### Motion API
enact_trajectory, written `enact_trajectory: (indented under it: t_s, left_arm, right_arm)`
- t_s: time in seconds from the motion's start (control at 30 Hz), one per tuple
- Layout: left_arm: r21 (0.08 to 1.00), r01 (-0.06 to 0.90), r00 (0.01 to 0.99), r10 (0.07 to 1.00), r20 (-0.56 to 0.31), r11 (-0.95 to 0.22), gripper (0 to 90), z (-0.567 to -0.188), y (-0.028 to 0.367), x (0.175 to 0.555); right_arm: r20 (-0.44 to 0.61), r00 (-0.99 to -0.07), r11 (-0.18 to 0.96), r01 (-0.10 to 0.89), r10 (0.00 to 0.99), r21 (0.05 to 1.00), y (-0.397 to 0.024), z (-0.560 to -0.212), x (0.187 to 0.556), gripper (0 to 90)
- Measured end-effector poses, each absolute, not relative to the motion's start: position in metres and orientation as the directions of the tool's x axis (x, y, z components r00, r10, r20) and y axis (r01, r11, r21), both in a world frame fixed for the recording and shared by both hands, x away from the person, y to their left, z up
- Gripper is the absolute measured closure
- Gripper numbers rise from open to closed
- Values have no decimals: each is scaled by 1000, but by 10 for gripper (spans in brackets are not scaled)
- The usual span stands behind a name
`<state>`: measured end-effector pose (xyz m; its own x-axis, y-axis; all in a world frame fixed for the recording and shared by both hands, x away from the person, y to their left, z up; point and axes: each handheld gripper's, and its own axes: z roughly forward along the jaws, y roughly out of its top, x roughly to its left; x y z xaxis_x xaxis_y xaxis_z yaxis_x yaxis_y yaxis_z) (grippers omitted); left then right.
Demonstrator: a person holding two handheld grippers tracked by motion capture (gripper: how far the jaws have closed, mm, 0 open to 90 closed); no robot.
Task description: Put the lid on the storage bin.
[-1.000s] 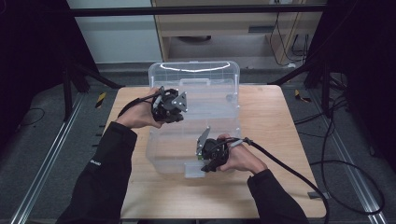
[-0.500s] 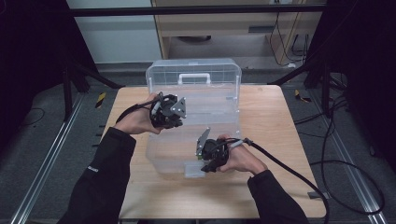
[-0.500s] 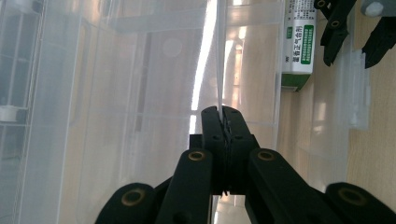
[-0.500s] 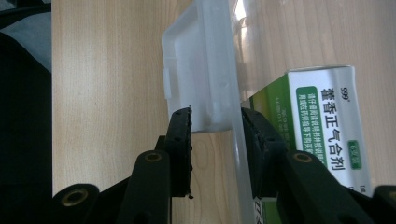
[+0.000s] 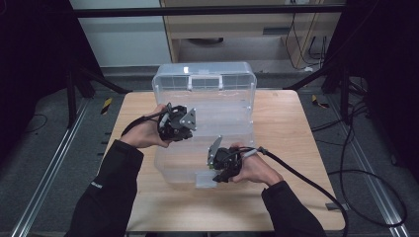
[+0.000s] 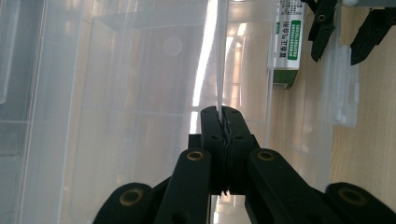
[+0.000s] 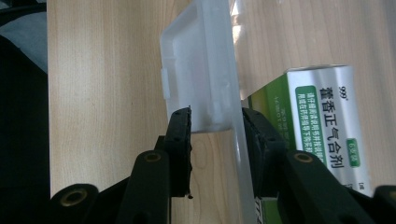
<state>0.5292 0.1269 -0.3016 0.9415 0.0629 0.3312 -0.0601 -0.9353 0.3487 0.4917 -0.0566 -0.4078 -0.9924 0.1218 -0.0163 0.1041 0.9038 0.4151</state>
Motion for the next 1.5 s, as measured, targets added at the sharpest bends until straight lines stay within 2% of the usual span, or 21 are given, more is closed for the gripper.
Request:
enact_trajectory:
  t_s: [0.43,0.6,0.87,1.0,1.13,1.5]
  left_arm:
    - [346,-67,940,57,336,-936,884,-303,127,525]
    - [349,-54,940,70,334,-936,883,-304,126,524]
    - [347,-53,940,71,333,-936,883,-304,127,523]
    - [353,-51,941,74,331,-934,883,-305,127,522]
    - [351,-51,941,72,329,-935,883,-305,127,522]
    - [351,-52,943,69,325,-935,882,-306,127,521]
  right_arm:
    - [-41,-989,887,107,140,450,-62,-406,487,644]
    - [-59,-987,867,102,150,488,-68,-398,482,622]
    - [-36,-980,807,138,194,575,-82,-385,479,642]
    - [-20,-973,764,167,229,623,-92,-374,478,687]
    - [8,-956,690,218,294,690,-107,-358,477,774]
    - [69,-889,487,311,452,816,-143,-337,481,872]
